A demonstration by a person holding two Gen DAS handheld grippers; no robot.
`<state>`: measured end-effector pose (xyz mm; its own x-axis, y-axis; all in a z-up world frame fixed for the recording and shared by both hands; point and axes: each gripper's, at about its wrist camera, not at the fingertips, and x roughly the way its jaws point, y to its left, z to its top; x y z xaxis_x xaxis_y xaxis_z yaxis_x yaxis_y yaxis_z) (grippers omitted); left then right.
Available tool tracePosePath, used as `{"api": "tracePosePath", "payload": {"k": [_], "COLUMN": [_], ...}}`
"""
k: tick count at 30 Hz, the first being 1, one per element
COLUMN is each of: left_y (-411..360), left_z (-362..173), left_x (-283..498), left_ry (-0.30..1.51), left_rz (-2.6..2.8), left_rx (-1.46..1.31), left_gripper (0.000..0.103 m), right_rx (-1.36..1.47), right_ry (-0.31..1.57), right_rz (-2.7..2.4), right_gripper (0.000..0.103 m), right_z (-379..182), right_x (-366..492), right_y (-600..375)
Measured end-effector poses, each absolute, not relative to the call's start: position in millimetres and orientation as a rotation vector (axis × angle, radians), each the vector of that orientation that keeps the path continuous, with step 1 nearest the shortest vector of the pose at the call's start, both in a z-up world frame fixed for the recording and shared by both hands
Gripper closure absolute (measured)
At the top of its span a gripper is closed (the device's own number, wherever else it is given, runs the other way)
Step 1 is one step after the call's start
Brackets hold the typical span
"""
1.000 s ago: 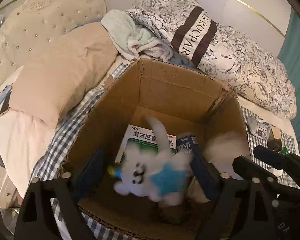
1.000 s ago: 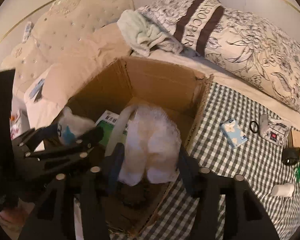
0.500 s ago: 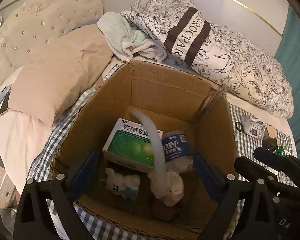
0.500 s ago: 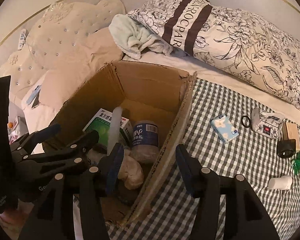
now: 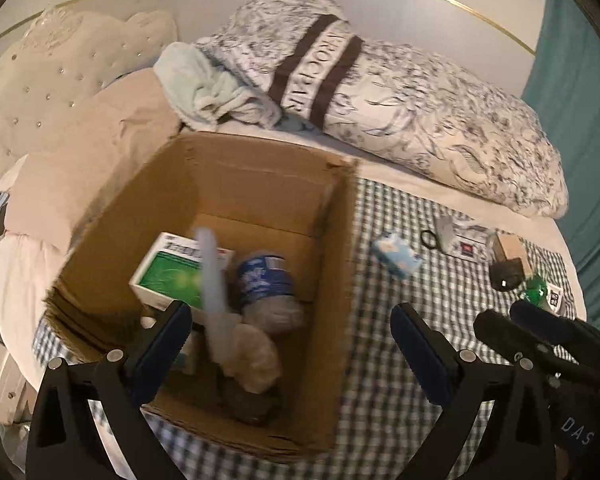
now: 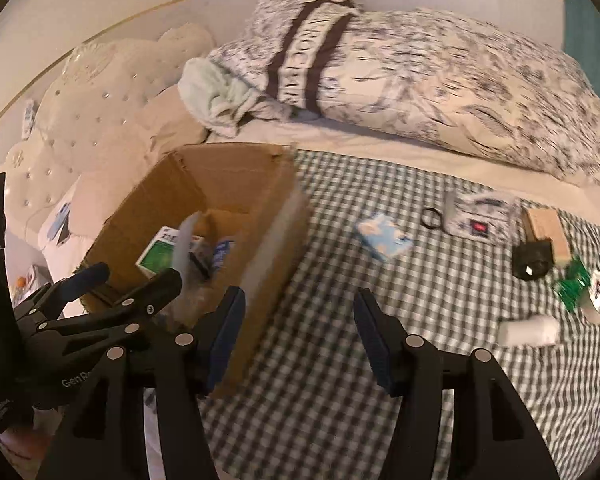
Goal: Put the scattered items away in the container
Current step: 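Move both tools back over the items on the gingham sheet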
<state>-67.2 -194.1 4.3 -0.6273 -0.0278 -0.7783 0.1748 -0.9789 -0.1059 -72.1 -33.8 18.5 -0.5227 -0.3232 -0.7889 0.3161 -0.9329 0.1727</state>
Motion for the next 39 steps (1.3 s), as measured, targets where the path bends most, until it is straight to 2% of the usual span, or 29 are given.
{"api": "tracePosePath", "payload": {"k": [12,20,33,39], "left_y": [-87,-52,-46,-42], "left_z": [-32,-55,-59,-68], "left_x": [-67,-51,-48,-86], "left_ry": [0.247,0.191,0.146,0.149], "left_rz": [-2.780,-2.729,-2.705,-2.725], "left_rx": [1.371,1.425,1.430,1.478], "left_gripper": [0.001,0.001,0.001,0.001], "right_rx": [1.394,1.498,1.457,1.485], "right_ry": [-0.142,-0.263,-0.363,-0.517], "right_rz": [-2.560,-2.619,-2.716,-2.769], "right_gripper": [0.042,0.042,0.042,0.042], "right_z": [-18,-50,-59,-67], "right_x": [-70,-75,-60,-69], "right_y": [103,184,205,200]}}
